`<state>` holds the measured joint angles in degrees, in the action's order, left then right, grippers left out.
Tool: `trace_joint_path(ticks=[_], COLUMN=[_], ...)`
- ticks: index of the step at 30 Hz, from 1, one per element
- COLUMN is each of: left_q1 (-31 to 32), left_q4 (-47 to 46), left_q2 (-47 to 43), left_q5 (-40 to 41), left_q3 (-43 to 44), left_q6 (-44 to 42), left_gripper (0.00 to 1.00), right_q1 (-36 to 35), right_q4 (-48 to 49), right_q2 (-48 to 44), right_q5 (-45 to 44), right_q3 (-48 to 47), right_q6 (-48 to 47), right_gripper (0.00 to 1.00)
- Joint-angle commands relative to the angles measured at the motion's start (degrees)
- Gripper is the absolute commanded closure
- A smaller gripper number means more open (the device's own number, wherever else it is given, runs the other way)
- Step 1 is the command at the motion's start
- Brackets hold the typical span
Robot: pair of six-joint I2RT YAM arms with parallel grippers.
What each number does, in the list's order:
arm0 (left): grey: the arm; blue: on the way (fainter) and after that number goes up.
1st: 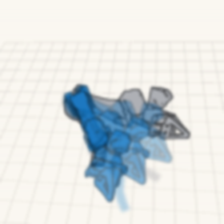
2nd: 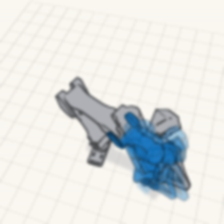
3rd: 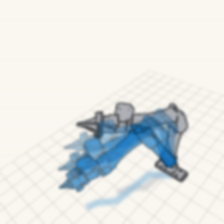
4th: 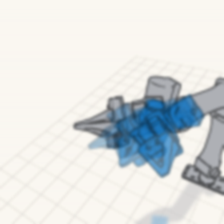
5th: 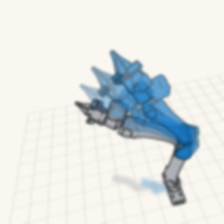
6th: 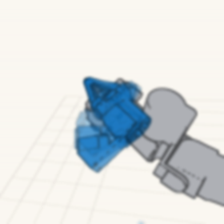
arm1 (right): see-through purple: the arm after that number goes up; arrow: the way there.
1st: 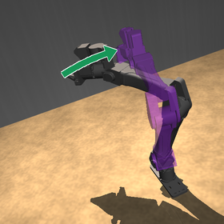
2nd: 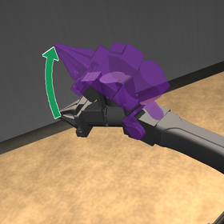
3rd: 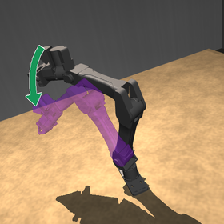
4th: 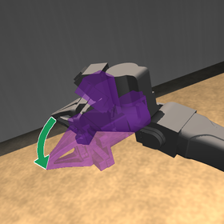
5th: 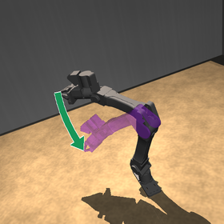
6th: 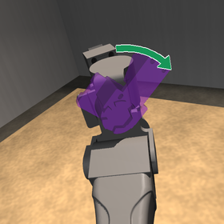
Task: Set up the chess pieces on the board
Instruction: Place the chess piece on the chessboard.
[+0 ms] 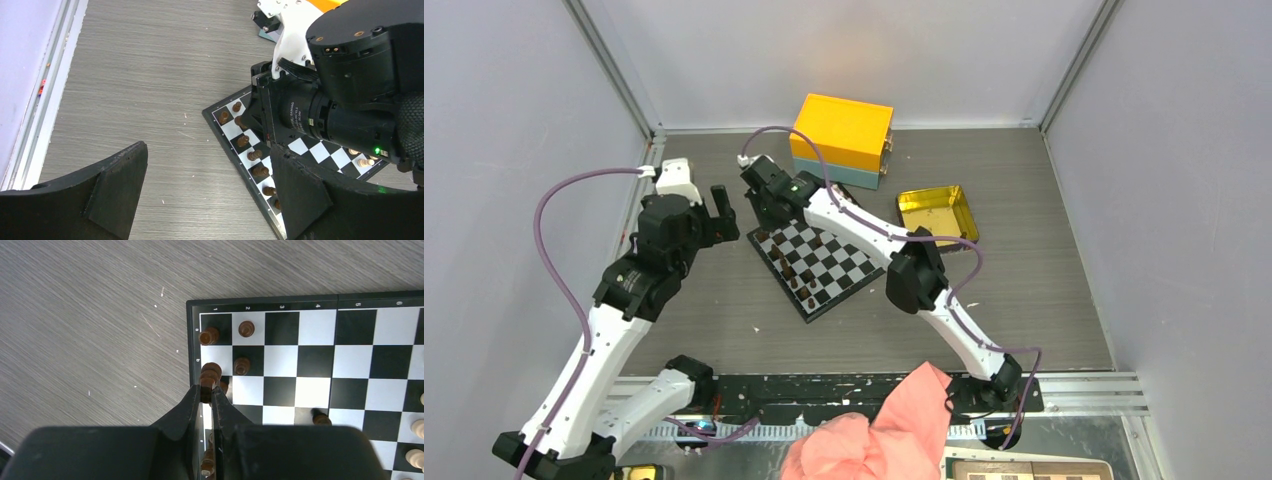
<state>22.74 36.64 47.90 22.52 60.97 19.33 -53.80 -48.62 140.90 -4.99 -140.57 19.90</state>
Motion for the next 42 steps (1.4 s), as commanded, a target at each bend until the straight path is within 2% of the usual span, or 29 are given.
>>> trace_joint_path(ticks=[1,42], left_q1=[-0.2,2.0], left_q4=[-1.7,-3.1], left_q2=[-0.8,-3.2], left_q5=[0.4,1.8], left_q3=[0.5,-2.3], left_q6=[0.4,-1.5], left_gripper=[0.08,0.08], right_q1=[-0.9,0.0], right_q4=[0.7,2.6], right_q2=[0.3,5.0], right_q5=[1.3,0.0], right_q3=[-3.1,-2.6], right_q6=[0.3,-0.6], right_gripper=[0.99,0.99])
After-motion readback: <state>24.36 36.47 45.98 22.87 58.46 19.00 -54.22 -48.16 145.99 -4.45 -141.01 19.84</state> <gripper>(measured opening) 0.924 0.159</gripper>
